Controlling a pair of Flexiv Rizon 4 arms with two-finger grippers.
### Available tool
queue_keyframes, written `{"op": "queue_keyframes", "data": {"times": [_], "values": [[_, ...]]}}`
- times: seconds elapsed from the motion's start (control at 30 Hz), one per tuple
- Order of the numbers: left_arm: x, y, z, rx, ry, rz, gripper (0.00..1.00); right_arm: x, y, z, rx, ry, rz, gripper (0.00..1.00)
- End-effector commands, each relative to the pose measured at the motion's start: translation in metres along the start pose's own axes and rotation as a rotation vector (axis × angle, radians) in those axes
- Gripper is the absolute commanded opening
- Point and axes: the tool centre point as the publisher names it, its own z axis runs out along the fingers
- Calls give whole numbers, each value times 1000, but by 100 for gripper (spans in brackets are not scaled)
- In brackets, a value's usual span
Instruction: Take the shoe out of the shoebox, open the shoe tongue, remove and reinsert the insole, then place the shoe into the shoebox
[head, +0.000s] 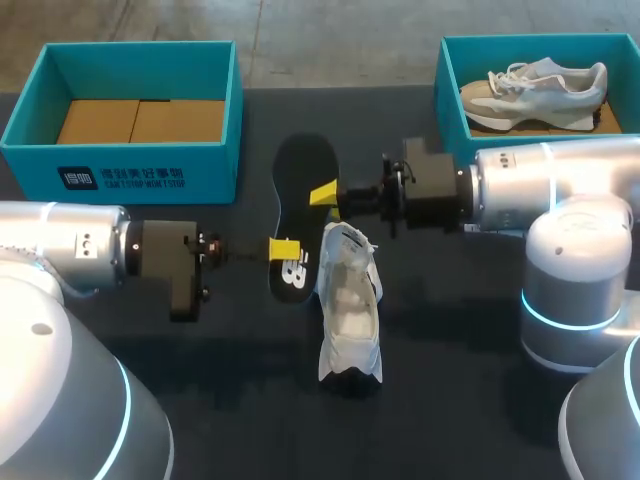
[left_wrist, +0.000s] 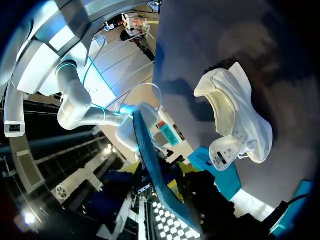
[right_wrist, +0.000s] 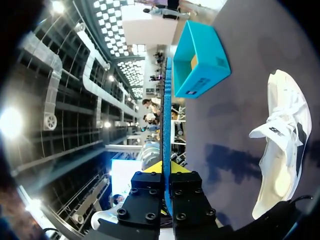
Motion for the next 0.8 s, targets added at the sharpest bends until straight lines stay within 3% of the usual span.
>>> {"op": "queue_keyframes", "data": {"times": [0.03,0.43,0.8], "values": [[1,-1,-4,-10,5,-10,100,-2,0,0,-1,2,-3,0],[2,15,-37,-22,69,-69,100,-20,0,-1,19,-21,-36,0],[-3,41,-70,72,233,-174,100,-35,0,4,35,-50,-68,0]]}}
